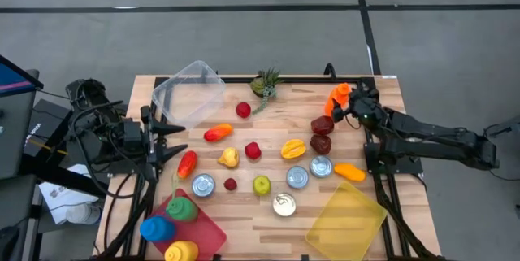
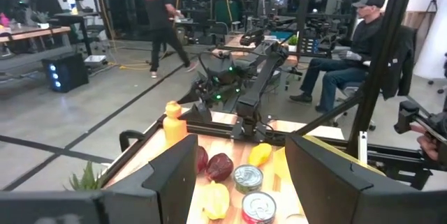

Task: Pick & Place Food Item
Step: Put the orange water bottle into the red bin

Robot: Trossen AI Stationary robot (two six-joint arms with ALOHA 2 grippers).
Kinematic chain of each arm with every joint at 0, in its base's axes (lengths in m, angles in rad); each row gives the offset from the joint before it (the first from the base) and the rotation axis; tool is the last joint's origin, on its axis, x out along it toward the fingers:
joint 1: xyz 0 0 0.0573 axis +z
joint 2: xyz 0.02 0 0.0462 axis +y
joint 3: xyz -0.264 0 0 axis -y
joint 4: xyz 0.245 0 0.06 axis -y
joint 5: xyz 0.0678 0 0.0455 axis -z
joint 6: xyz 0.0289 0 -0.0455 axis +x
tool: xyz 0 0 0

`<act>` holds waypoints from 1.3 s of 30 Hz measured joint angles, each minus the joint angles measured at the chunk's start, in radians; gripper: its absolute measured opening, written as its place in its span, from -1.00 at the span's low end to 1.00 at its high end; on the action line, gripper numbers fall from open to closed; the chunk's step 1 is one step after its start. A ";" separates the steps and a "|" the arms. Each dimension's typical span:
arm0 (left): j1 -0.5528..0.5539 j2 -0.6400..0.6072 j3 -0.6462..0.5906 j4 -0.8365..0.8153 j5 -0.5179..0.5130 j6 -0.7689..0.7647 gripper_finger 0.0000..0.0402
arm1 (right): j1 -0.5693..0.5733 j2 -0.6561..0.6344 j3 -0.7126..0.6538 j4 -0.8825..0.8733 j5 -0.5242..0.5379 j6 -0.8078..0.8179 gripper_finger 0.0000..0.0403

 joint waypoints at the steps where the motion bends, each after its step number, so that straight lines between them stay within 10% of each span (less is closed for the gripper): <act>1: 0.000 0.000 0.000 0.000 -0.001 0.000 0.04 | -0.010 0.009 -0.005 0.014 0.003 0.001 0.98; 15: 0.000 0.000 0.000 -0.005 -0.039 0.000 0.04 | -0.108 0.109 -0.077 0.253 -0.039 -0.024 0.90; 32: 0.000 0.000 0.000 -0.023 -0.057 0.000 0.04 | -0.177 0.115 -0.098 0.336 -0.136 -0.070 0.03; 39: 0.000 0.000 0.000 -0.023 -0.057 0.000 0.04 | -0.177 0.115 -0.098 0.378 -0.136 -0.100 0.04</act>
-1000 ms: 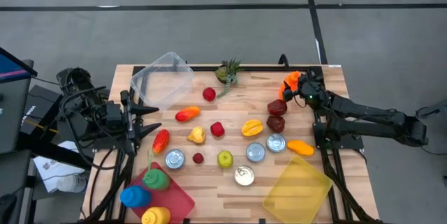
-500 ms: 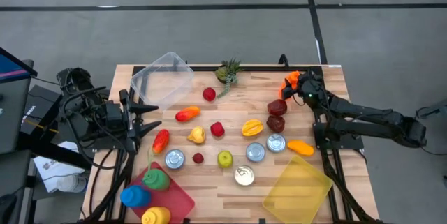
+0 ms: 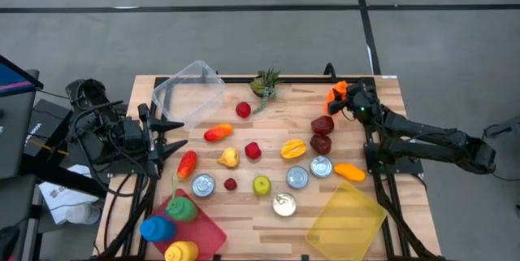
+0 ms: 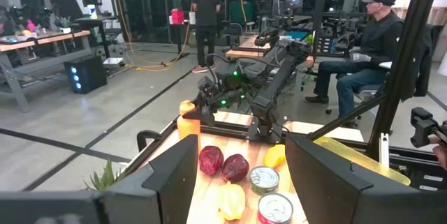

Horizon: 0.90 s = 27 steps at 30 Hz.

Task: Pick & Place Food Item
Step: Put the orange water bottle into the red bin

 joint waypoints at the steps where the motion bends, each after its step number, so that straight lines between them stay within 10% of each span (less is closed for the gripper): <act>1: 0.000 0.000 0.000 0.000 0.000 0.000 0.04 | 0.003 0.000 0.000 0.006 0.000 0.000 0.06; 15: 0.100 0.001 0.000 0.036 0.052 0.000 0.04 | 0.161 0.074 0.246 0.056 -0.262 0.000 0.04; 27: 0.619 0.036 0.000 0.205 0.733 0.142 0.04 | 0.464 0.440 0.625 -0.042 -0.345 -0.075 0.05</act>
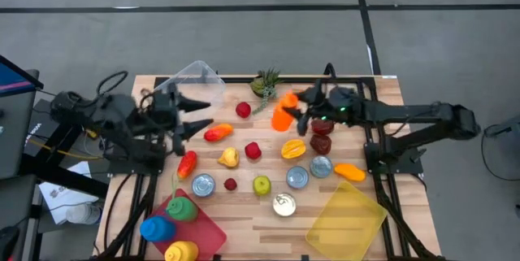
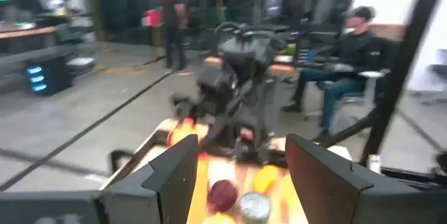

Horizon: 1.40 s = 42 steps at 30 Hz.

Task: Pick & Place Food Item
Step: Put the orange water bottle into the red bin

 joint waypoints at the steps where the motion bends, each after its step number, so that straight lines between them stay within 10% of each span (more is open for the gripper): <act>1: 0.041 0.016 0.000 0.017 0.080 0.017 0.04 | 0.018 0.032 0.028 0.000 -0.002 -0.006 0.05; 7: 0.204 0.140 0.001 0.032 0.407 0.051 0.04 | 0.100 0.196 0.183 -0.001 -0.046 -0.045 0.05; 15: 0.225 0.232 0.000 0.038 0.558 0.133 0.04 | 0.163 0.340 0.313 -0.027 -0.070 -0.086 0.05; 42: 0.246 0.247 -0.113 0.199 0.551 0.117 0.04 | 0.194 0.410 0.389 -0.052 -0.096 -0.138 0.05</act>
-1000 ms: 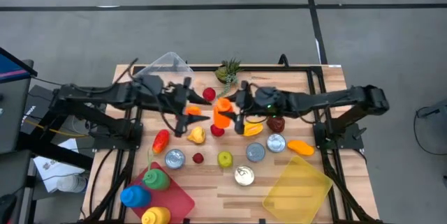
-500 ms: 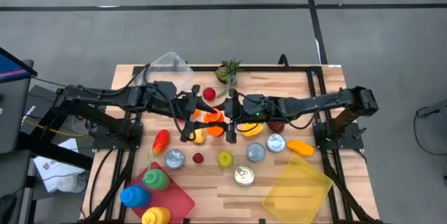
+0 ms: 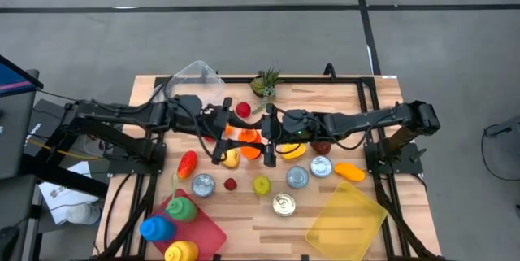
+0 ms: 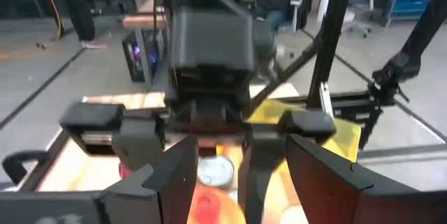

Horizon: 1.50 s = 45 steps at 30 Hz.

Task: Pick & Place Food Item
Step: Put the orange water bottle into the red bin

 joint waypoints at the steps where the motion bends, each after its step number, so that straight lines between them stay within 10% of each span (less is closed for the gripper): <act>1: 0.000 0.000 0.000 -0.012 0.000 0.000 0.04 | 0.000 0.000 0.000 0.000 0.000 0.000 0.05; 45: 0.032 0.027 -0.016 -0.061 0.006 0.011 -0.21 | 0.000 0.000 0.000 -0.004 -0.002 -0.024 0.05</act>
